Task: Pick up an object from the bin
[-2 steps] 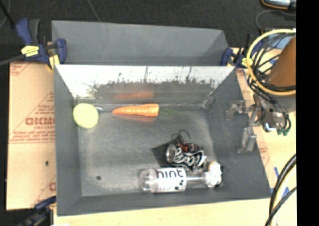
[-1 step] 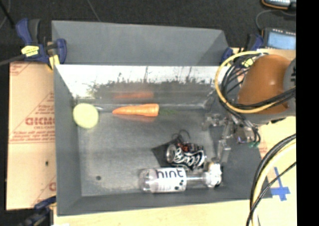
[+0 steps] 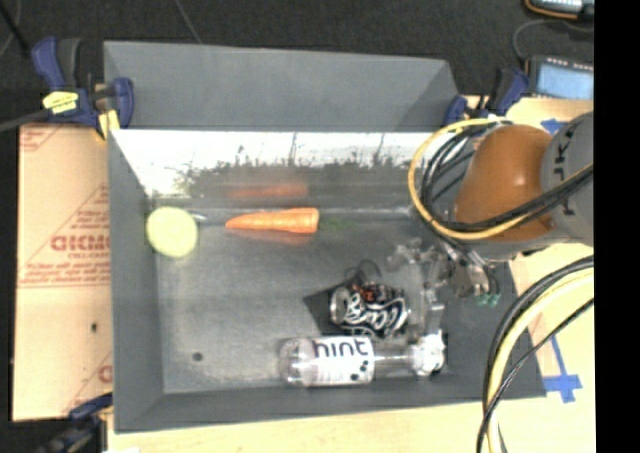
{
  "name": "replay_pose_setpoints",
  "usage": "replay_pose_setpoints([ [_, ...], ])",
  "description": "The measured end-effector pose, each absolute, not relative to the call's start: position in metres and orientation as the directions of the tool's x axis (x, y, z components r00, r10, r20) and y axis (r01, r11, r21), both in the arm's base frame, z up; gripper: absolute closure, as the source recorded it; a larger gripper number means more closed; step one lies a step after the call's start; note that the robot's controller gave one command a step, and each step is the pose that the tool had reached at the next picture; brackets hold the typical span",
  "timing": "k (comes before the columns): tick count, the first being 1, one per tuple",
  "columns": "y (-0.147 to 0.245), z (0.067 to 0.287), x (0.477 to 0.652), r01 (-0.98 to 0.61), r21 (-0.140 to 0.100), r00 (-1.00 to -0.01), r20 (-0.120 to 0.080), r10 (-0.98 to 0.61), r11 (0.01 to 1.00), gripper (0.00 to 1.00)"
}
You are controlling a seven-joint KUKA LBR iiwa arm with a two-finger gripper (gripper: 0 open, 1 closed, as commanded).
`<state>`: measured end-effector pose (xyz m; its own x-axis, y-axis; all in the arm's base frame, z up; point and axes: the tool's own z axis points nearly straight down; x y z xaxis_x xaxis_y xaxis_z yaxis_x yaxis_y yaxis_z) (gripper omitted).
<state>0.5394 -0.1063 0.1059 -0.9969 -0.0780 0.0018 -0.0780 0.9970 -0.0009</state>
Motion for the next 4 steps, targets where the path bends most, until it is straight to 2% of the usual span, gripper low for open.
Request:
replay_pose_setpoints([
  [1,-0.084,0.119,0.554,-0.149,-0.006,-0.989,-0.008,-0.149,0.989,0.00],
  [2,-0.074,0.083,0.559,-0.137,-0.002,-0.991,-0.006,-0.137,0.991,0.00],
  [3,-0.048,0.071,0.548,-0.101,-0.006,-0.995,-0.011,-0.101,0.995,1.00],
  [4,-0.048,0.071,0.548,-0.101,-0.007,-0.995,-0.011,-0.101,0.995,1.00],
])
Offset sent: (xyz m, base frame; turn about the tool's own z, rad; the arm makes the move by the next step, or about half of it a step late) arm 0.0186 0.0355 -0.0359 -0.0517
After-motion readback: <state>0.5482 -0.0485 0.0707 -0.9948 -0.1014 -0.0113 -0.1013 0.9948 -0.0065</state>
